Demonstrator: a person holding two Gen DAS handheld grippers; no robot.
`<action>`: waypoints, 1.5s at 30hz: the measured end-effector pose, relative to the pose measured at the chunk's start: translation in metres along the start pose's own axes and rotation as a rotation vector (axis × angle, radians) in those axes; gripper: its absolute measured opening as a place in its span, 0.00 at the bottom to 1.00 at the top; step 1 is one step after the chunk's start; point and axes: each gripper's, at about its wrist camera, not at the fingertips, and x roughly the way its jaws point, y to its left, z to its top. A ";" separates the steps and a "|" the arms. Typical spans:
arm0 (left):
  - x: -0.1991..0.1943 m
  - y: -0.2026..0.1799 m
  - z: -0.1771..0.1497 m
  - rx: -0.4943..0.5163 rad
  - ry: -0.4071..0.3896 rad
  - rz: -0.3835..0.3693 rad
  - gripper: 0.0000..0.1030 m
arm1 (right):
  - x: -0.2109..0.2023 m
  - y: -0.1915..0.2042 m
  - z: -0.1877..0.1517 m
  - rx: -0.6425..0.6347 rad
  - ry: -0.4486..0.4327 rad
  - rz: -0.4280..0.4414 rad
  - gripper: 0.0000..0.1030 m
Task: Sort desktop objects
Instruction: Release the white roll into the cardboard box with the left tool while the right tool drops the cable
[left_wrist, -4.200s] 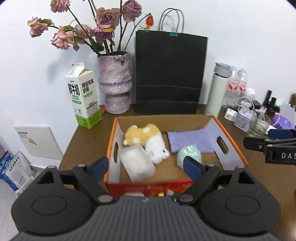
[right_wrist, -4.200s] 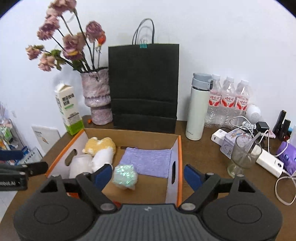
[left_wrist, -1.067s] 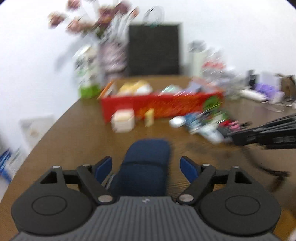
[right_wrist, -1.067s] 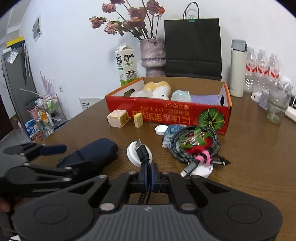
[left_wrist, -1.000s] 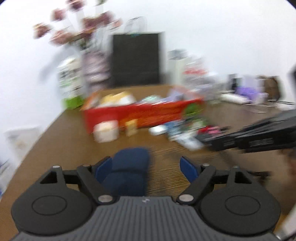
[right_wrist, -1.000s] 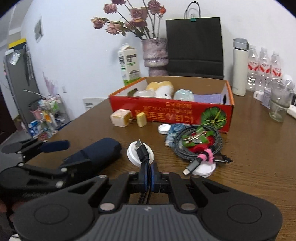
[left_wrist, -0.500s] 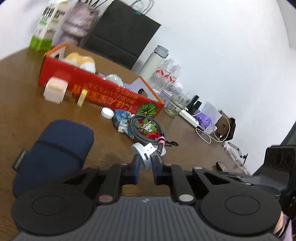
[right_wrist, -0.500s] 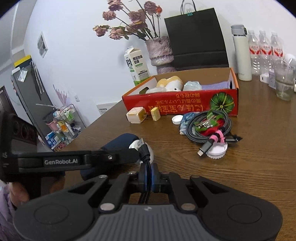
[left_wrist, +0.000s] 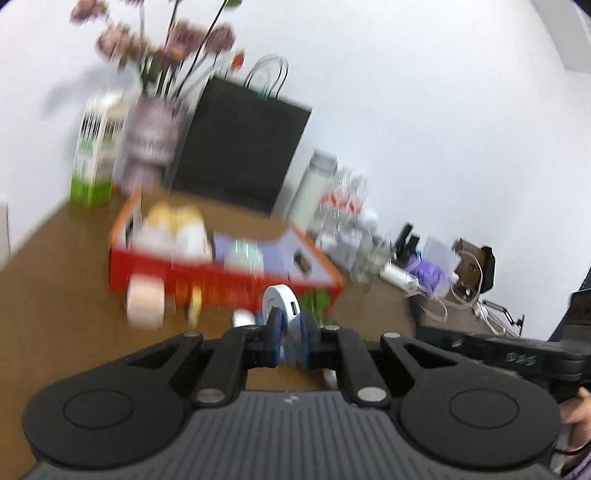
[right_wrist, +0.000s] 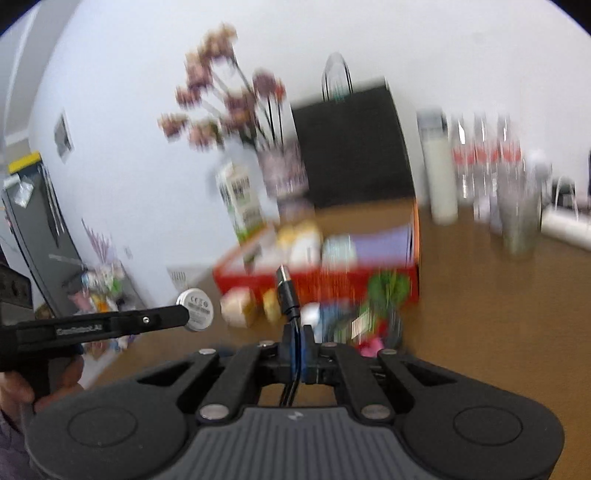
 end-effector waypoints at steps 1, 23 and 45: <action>0.002 -0.001 0.014 0.016 -0.010 0.002 0.10 | -0.003 0.000 0.013 -0.010 -0.029 0.001 0.01; 0.288 0.050 0.112 0.084 0.302 0.178 0.11 | 0.270 -0.082 0.162 0.105 0.194 -0.155 0.01; 0.274 0.067 0.142 0.058 0.339 0.394 0.80 | 0.299 -0.094 0.156 0.110 0.365 -0.310 0.54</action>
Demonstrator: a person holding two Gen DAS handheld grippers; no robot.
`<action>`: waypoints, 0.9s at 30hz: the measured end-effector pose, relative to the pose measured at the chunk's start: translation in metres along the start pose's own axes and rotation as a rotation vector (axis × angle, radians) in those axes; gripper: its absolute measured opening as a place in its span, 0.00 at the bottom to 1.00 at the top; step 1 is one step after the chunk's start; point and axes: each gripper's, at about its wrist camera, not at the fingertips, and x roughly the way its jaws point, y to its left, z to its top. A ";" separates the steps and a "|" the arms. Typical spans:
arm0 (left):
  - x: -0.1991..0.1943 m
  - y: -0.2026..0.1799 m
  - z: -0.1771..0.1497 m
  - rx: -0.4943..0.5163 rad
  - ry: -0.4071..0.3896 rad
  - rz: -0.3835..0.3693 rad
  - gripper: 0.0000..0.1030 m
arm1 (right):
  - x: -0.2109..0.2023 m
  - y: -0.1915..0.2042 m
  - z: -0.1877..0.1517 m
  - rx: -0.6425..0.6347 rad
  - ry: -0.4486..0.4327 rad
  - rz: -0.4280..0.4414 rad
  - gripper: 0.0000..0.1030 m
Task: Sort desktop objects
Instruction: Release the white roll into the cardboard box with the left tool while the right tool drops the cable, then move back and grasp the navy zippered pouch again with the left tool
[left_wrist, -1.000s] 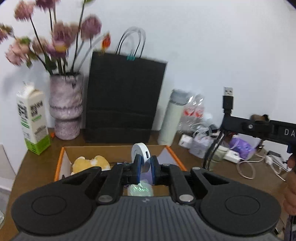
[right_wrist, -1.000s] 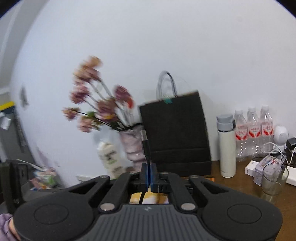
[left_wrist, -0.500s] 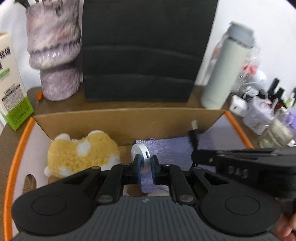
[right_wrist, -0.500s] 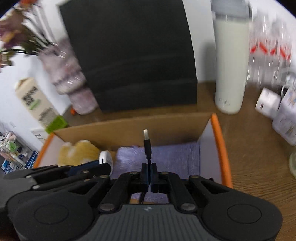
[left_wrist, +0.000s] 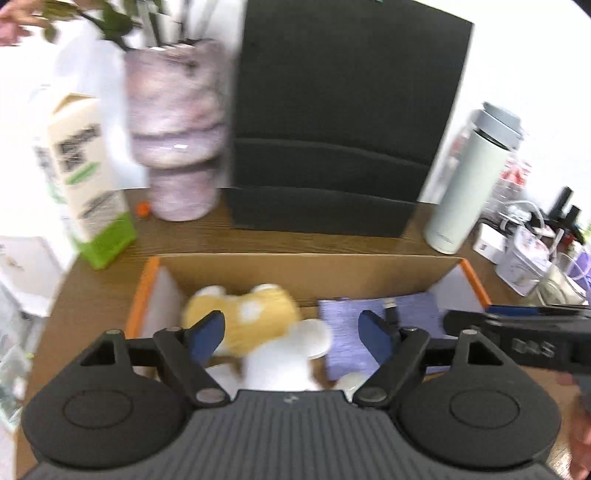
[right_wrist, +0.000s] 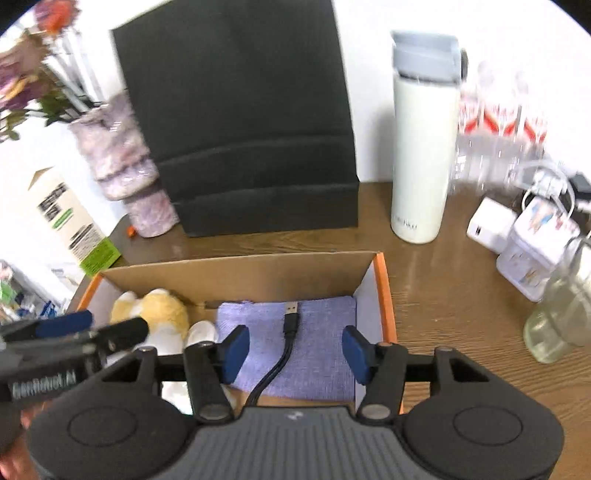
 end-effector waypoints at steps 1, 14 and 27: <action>-0.008 0.003 -0.001 -0.003 -0.002 0.013 0.84 | -0.007 0.003 -0.001 -0.014 -0.003 -0.003 0.56; -0.093 0.018 -0.052 0.005 -0.006 0.070 1.00 | -0.091 0.030 -0.051 -0.138 -0.103 -0.064 0.78; -0.163 0.017 -0.227 0.073 -0.159 0.050 1.00 | -0.132 0.014 -0.207 -0.239 -0.188 -0.047 0.81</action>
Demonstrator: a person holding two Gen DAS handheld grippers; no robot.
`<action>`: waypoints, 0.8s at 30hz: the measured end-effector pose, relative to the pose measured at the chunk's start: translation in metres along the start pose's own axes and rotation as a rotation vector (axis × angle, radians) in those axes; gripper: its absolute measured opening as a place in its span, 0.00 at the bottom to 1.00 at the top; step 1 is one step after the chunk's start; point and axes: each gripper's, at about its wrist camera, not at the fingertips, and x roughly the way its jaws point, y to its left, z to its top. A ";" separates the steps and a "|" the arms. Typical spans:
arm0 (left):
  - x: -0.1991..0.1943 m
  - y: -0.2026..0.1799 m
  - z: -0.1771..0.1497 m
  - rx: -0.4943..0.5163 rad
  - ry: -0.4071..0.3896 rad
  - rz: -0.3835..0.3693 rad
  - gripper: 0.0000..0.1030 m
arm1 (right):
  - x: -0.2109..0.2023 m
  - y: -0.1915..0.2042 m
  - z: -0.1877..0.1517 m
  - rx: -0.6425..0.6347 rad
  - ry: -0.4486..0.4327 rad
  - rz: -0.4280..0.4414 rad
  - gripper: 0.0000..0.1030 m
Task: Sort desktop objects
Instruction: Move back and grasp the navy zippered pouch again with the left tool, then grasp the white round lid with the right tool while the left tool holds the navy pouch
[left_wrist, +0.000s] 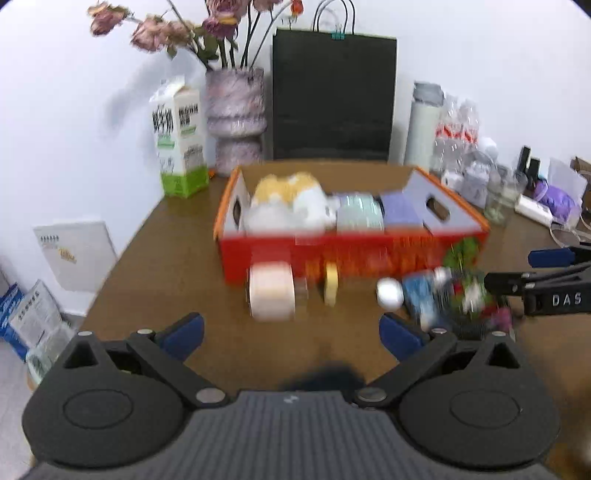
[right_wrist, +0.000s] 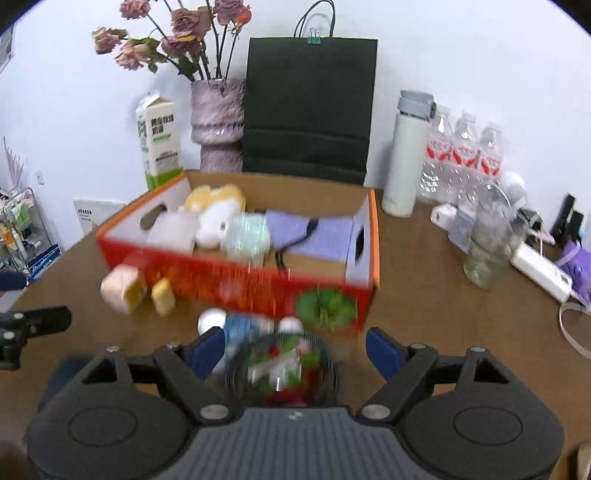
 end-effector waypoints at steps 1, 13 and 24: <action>-0.002 -0.004 -0.010 0.001 0.012 0.008 1.00 | -0.003 0.000 -0.010 0.002 0.000 0.001 0.81; -0.019 -0.027 -0.062 -0.054 0.041 0.022 1.00 | -0.049 0.008 -0.098 0.138 -0.049 -0.041 0.81; 0.000 -0.030 -0.069 -0.081 0.076 0.039 0.96 | -0.045 0.008 -0.108 0.130 -0.053 -0.060 0.81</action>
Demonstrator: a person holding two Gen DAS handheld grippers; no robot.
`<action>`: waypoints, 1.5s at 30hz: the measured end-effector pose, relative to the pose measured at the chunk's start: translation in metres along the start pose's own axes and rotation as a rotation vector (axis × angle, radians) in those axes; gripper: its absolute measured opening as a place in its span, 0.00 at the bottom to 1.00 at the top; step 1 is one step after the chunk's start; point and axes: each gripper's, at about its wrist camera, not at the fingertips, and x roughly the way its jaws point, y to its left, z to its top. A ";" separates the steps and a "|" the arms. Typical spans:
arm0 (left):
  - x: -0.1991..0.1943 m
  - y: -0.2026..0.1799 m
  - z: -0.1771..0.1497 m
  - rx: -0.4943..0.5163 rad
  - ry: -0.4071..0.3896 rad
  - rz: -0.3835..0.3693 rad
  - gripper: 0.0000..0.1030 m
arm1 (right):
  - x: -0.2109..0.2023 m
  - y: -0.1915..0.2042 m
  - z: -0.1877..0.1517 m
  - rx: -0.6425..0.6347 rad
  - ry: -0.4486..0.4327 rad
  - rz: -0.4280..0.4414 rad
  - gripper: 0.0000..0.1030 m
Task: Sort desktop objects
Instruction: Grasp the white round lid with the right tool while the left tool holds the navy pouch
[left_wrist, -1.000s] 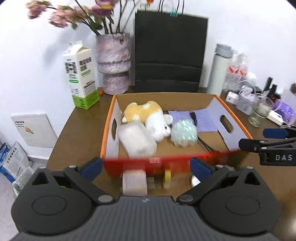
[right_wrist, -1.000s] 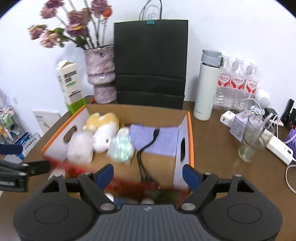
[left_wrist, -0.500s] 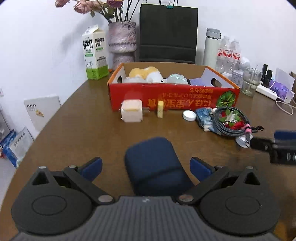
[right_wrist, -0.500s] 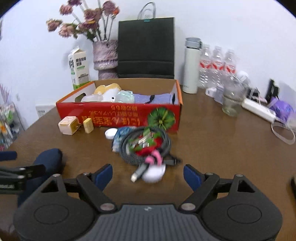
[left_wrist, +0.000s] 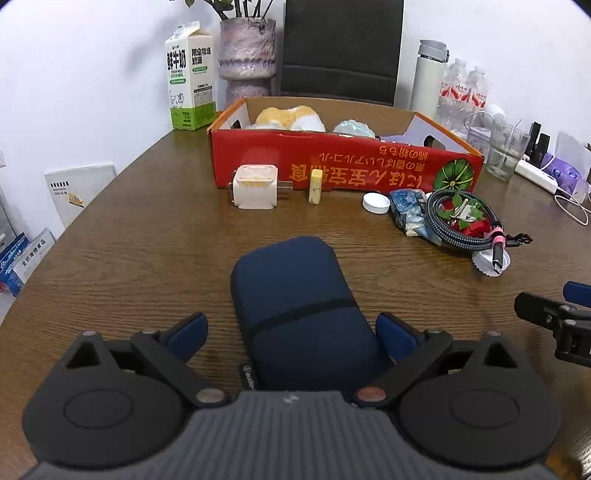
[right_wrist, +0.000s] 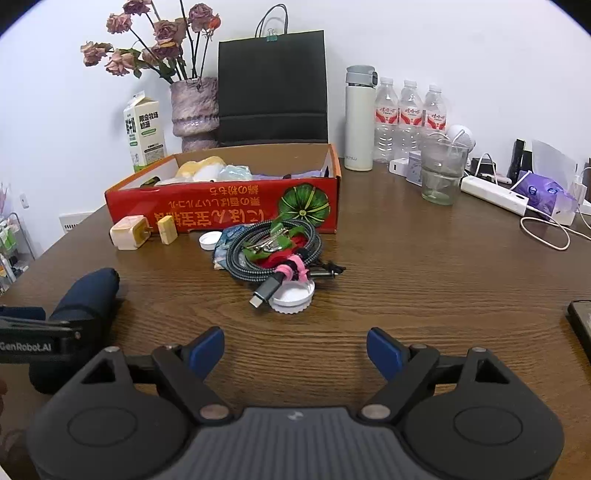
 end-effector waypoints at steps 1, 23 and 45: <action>0.002 0.000 0.000 -0.002 0.001 -0.003 0.94 | 0.001 0.000 0.000 0.002 0.000 0.002 0.81; 0.010 -0.006 0.000 0.071 -0.053 -0.057 0.66 | 0.059 0.013 0.020 -0.090 0.021 -0.020 0.37; -0.055 0.006 0.051 0.058 -0.232 -0.215 0.62 | -0.086 -0.027 0.054 -0.038 -0.196 0.173 0.37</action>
